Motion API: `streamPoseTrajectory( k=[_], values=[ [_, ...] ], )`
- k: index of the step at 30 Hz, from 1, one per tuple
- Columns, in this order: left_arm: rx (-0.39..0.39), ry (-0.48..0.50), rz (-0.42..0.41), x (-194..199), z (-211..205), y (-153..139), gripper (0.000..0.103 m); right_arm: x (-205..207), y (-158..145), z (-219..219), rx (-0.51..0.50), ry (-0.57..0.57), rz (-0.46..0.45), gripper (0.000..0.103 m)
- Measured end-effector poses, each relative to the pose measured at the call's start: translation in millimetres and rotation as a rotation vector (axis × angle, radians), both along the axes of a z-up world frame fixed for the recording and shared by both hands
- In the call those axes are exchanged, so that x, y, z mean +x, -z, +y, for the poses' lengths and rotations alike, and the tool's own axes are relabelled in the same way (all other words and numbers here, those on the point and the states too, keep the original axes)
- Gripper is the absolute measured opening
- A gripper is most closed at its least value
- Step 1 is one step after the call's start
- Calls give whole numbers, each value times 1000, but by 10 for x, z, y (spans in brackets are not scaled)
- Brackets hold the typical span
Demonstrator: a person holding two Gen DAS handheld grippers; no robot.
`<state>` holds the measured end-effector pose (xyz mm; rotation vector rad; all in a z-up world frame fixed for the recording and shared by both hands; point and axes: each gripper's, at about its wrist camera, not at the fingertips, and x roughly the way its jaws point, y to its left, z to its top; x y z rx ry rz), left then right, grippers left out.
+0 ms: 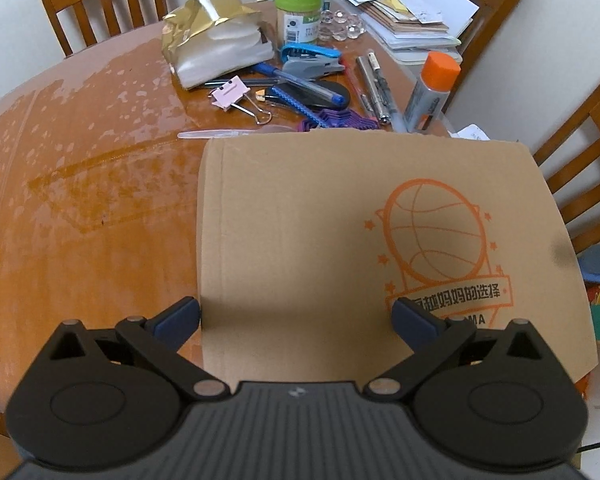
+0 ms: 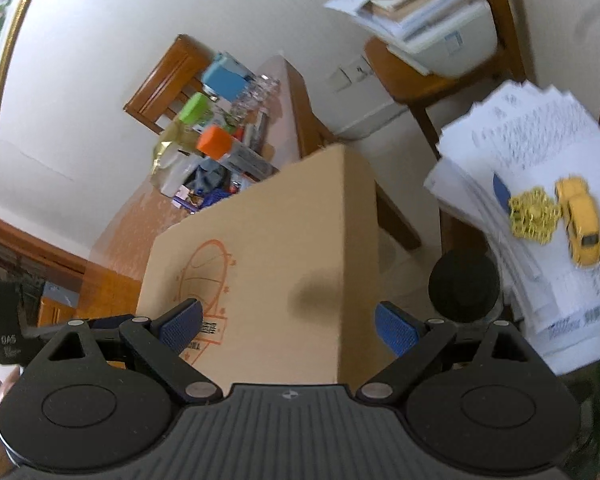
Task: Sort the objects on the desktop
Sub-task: 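Grasp the edge of the flat brown box with the right gripper and tilt it up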
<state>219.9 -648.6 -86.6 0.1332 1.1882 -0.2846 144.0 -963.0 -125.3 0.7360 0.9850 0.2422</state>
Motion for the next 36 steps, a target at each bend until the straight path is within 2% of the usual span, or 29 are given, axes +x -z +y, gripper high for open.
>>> streamPoseTrajectory(
  k=[4, 9, 19, 23, 26, 30, 36],
  values=[
    [-5, -9, 4, -4, 7, 1, 102, 45, 243, -60, 89, 22, 70, 96],
    [4, -2, 2, -98, -13, -22, 102, -20, 321, -23, 182, 7, 84, 96],
    [52, 58, 13, -615, -63, -85, 102, -575, 229, 77, 143, -20, 125, 97],
    [69, 94, -8, -805, -100, -126, 102, -822, 289, 54, 196, -28, 134, 97],
    [88, 98, -50, -873, -110, -204, 102, -918, 398, -14, 218, 24, 144, 97],
    [94, 92, -94, -952, -119, -334, 102, -949, 419, -82, 260, 65, 90, 96],
    [123, 117, -154, -1142, -152, -464, 102, -911, 254, -95, 232, 45, 36, 92]
  ],
)
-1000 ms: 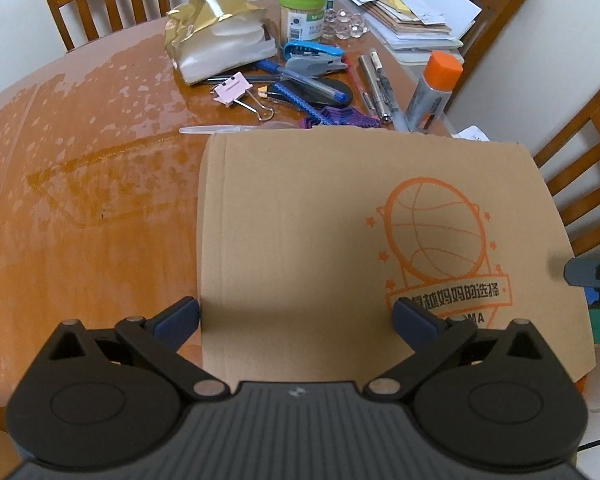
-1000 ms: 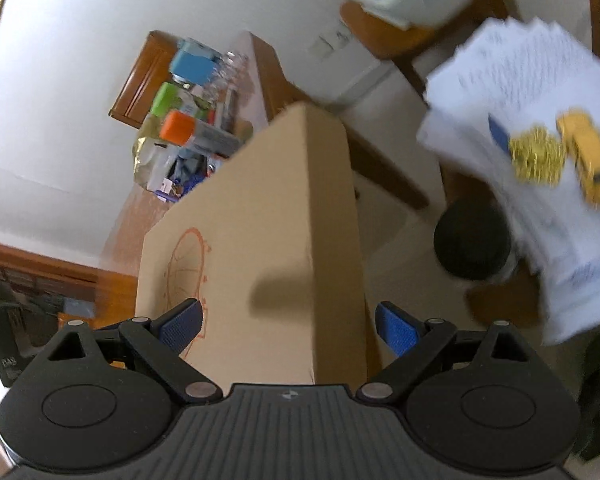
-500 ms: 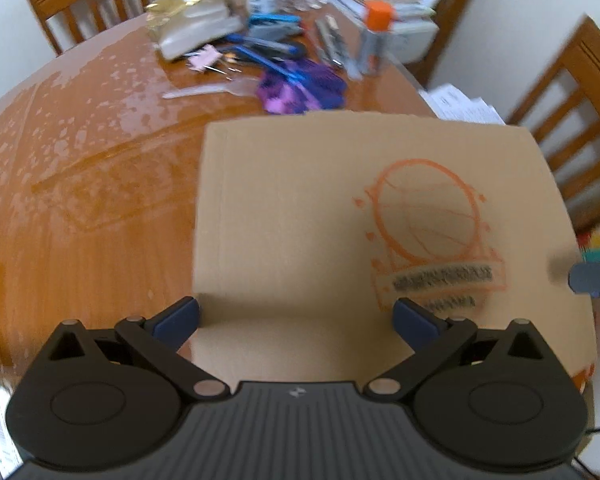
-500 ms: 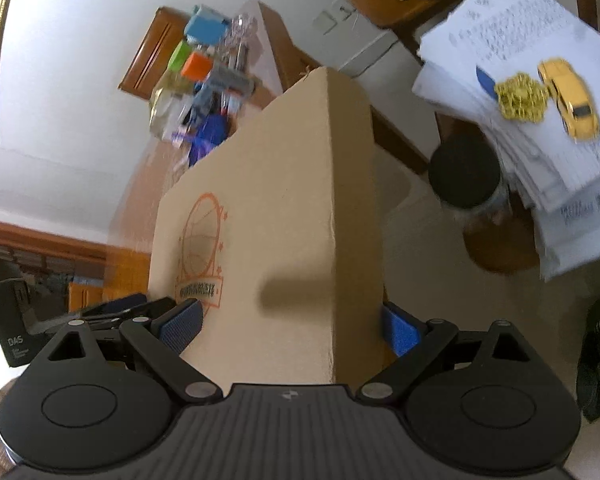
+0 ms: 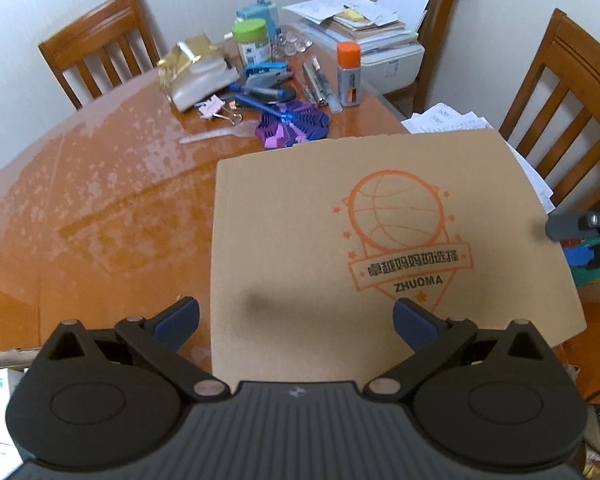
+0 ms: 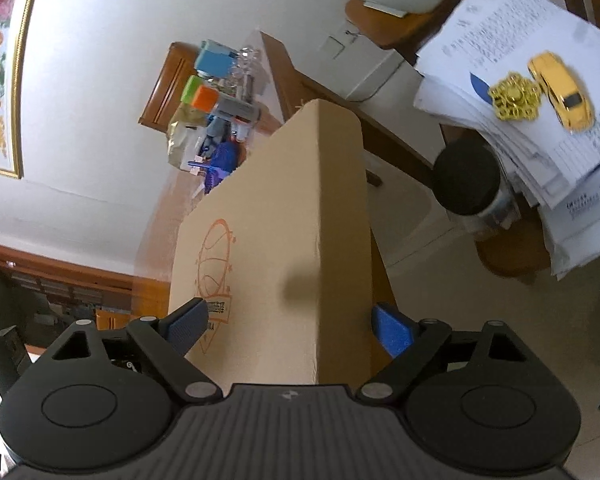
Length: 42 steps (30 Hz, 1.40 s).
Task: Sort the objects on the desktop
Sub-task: 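Grasp the edge of the flat brown box with the right gripper and tilt it up, then grasp the flat box edge with the left gripper while the right gripper holds it upright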
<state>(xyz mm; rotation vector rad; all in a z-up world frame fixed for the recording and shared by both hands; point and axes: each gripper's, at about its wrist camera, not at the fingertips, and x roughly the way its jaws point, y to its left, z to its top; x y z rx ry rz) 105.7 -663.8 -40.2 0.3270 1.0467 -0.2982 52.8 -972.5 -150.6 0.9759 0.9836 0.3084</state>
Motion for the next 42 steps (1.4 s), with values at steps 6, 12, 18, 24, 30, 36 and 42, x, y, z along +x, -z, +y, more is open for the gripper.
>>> streamPoseTrajectory(
  k=[6, 12, 18, 24, 30, 36, 42],
  values=[
    [32, 17, -38, -181, -18, -43, 102, -39, -122, -28, -13, -3, -29, 86],
    [32, 15, -54, -342, -8, -92, 102, -78, -203, -54, 24, -4, -67, 77],
    [53, 43, -97, -556, -53, -158, 102, -100, -281, -44, 35, -20, -74, 44],
    [140, 92, -172, -771, -151, -139, 102, -80, -372, 9, 26, -37, -56, 41],
    [425, 251, -429, -1152, -391, 18, 102, -42, -588, 67, -11, -65, -55, 41],
    [663, 417, -559, -1466, -498, 416, 103, 29, -724, 100, -43, -88, -50, 41],
    [724, 436, -505, -1436, -477, 707, 103, 111, -808, 117, -63, -111, -47, 41]
  ],
)
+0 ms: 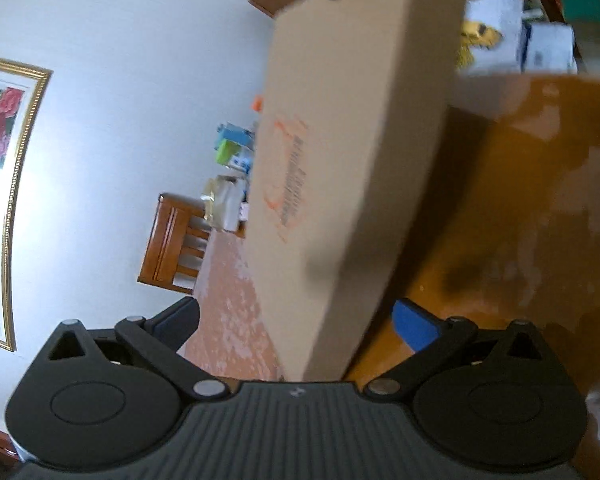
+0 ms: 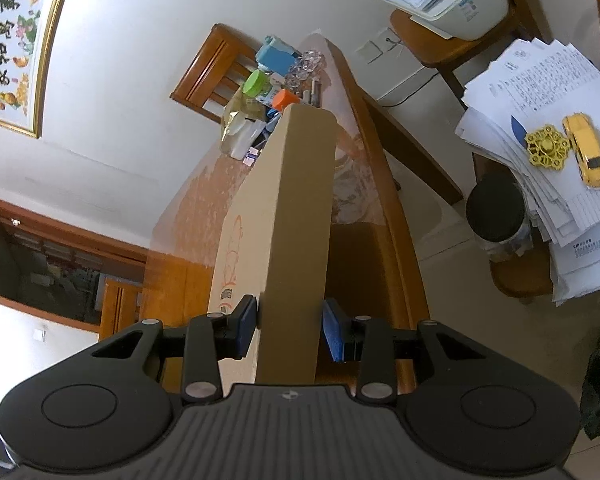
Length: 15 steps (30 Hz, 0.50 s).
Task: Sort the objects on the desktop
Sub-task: 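Grasp the flat box edge with the left gripper while the right gripper holds it upright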
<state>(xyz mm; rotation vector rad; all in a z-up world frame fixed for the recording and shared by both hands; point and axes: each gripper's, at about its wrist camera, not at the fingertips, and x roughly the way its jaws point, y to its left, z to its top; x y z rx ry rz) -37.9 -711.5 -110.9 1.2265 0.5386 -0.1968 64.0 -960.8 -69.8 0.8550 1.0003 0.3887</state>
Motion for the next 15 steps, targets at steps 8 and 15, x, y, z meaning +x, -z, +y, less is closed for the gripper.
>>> streamPoseTrajectory(
  k=[8, 15],
  values=[
    [32, -30, -23, 163, 35, 165, 87, 67, -84, 21, -8, -24, -10, 42],
    [62, -56, -3, 285, 61, 286, 62, 110, -99, 39, 4, -35, -9, 43]
  ],
)
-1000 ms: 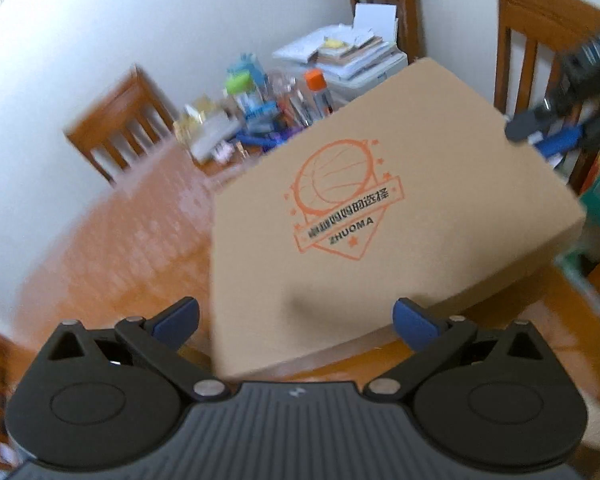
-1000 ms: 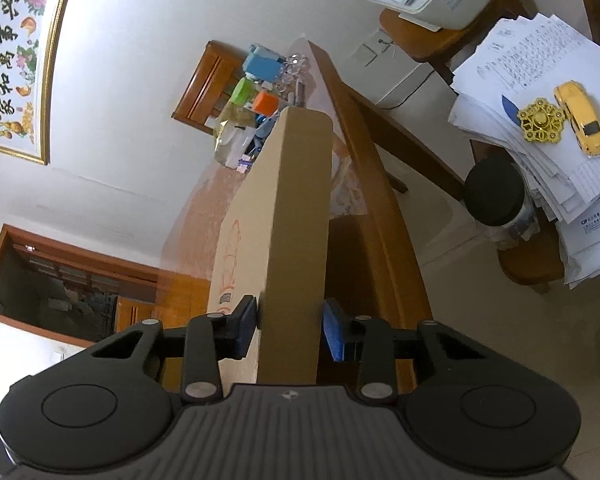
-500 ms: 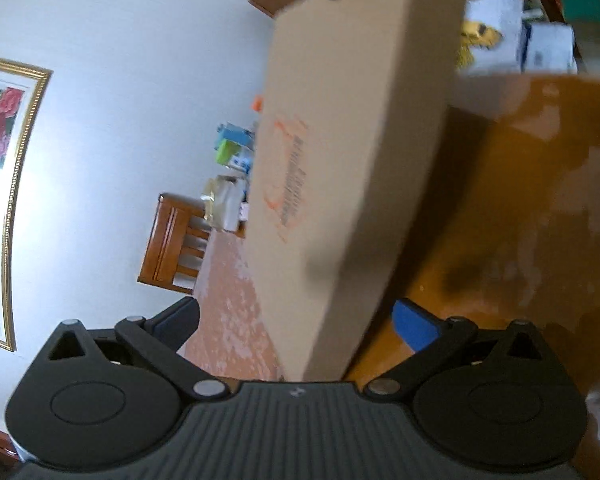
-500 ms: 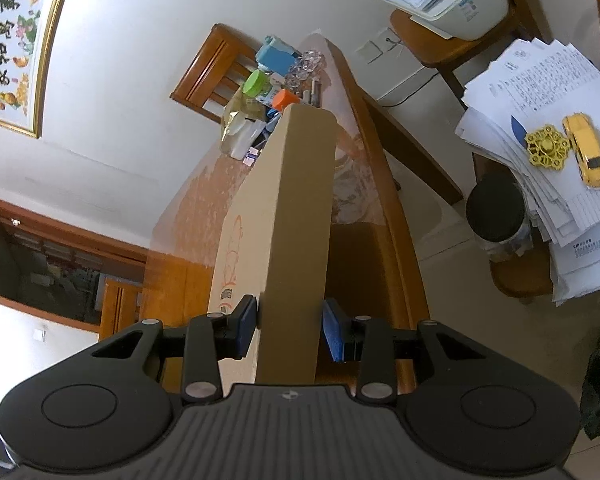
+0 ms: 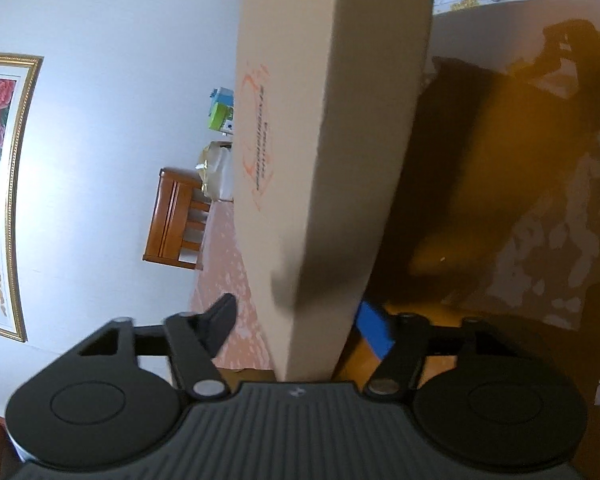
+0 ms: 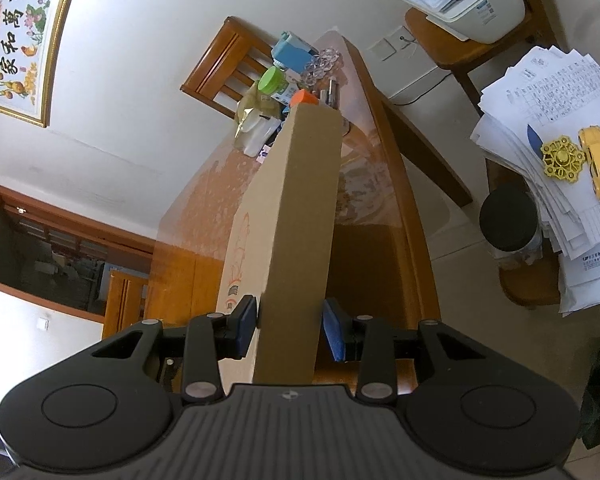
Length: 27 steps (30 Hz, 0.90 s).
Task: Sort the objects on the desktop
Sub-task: 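Grasp the flat box edge with the left gripper while the right gripper holds it upright, then lift the upright flat brown box off the table with both grippers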
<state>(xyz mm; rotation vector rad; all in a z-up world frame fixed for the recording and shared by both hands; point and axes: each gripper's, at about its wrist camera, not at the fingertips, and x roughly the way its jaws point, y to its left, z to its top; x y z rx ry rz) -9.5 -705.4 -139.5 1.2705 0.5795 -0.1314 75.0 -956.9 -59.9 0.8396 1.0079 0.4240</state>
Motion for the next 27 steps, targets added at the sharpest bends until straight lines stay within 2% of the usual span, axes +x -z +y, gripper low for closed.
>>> streamPoseTrajectory(
  k=[5, 12, 17, 21, 24, 25, 26, 27],
  values=[
    [-15, -12, 21, 17, 21, 15, 44, 22, 7, 12, 6, -4, 6, 43],
    [-37, -19, 15, 39, 66, 12, 43, 46, 19, 28, 20, -5, 11, 44],
    [-41, -9, 5, 66, 48, 24, 43, 77, 75, 12, 50, 23, 32, 56],
    [-46, -9, 2, 73, 59, 30, 43, 146, 175, 25, 94, 70, 64, 58],
    [-44, -10, 3, 81, 64, 30, 43, 202, 234, 83, 104, 74, 83, 58],
    [-44, -13, 5, 88, 69, 33, 44, 213, 238, 107, 97, 72, 87, 56],
    [-45, -17, 8, 86, 59, 29, 44, 218, 231, 131, 77, 68, 91, 48],
    [-44, -17, 9, 74, 37, 22, 44, 222, 224, 154, 59, 63, 94, 48]
  ],
)
